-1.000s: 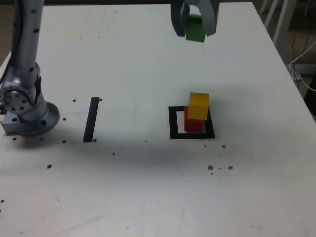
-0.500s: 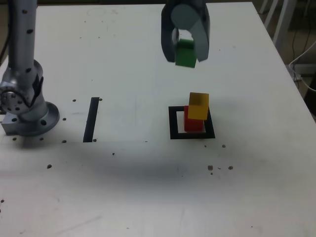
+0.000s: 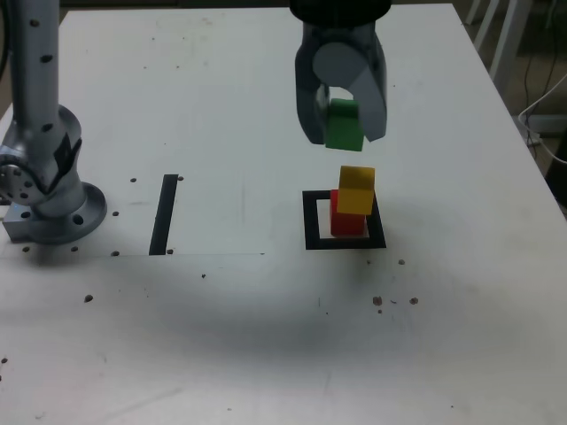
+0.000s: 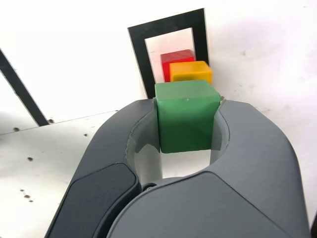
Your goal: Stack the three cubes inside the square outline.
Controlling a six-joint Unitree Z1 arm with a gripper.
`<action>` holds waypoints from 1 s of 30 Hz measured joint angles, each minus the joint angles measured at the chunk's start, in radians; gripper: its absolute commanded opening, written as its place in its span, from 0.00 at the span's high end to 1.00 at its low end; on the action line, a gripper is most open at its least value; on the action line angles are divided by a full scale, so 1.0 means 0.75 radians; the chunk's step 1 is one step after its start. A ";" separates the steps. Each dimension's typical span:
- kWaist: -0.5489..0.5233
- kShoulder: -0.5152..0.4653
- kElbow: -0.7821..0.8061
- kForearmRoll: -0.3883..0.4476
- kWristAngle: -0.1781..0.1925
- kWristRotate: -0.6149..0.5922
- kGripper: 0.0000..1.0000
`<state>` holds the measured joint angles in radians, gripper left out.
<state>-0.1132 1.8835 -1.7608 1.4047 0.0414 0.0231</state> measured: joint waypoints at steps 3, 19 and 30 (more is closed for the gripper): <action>-0.013 0.002 0.002 -0.014 0.000 -0.009 0.69; -0.019 0.045 0.082 -0.127 0.000 -0.015 0.69; -0.019 0.050 0.115 -0.154 0.000 -0.015 0.69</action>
<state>-0.1274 1.9211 -1.6744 1.2895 0.0417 0.0121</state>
